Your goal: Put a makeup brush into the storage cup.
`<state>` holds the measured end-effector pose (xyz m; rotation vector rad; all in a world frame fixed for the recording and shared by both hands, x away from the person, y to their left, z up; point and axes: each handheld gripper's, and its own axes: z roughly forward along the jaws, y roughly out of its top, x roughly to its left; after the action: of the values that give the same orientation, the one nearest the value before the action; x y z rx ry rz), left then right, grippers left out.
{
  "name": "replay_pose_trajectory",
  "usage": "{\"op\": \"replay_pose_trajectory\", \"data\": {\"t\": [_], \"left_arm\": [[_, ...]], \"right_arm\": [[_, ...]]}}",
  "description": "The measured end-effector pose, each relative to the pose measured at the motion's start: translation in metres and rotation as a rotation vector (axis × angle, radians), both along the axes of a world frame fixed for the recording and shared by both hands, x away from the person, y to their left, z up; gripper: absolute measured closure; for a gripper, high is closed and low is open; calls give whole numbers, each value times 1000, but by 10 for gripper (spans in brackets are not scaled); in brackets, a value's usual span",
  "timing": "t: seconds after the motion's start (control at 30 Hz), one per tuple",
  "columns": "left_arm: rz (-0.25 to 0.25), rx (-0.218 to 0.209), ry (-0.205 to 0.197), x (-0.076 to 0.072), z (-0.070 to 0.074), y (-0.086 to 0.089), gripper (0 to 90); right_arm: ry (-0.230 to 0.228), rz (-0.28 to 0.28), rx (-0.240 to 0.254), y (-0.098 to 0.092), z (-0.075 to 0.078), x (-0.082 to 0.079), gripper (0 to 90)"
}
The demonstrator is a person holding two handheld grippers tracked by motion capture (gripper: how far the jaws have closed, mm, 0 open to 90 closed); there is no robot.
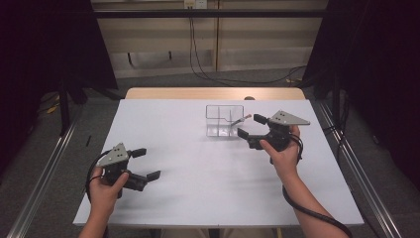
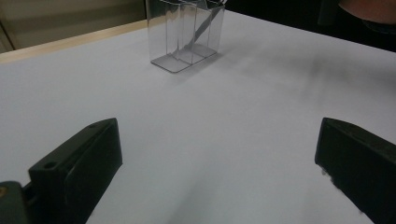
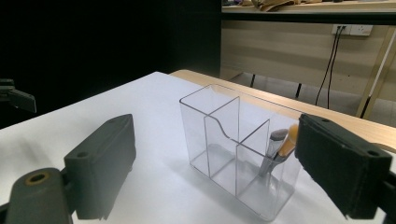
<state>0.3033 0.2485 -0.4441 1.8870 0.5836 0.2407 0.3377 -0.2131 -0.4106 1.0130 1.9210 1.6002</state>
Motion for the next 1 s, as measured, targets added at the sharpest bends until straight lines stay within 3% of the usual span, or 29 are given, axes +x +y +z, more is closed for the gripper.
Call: {"op": "replay_pose_trajectory", "data": {"t": [0.53,1.0], "left_arm": [[-7,-1,-5,2,2,-4,7],[-2,-2,-5,1,2,-2,7]], "right_arm": [[-9,15,-12,-7,1,-13,110],[5,51,-40,-21,-9,-21,64]]}}
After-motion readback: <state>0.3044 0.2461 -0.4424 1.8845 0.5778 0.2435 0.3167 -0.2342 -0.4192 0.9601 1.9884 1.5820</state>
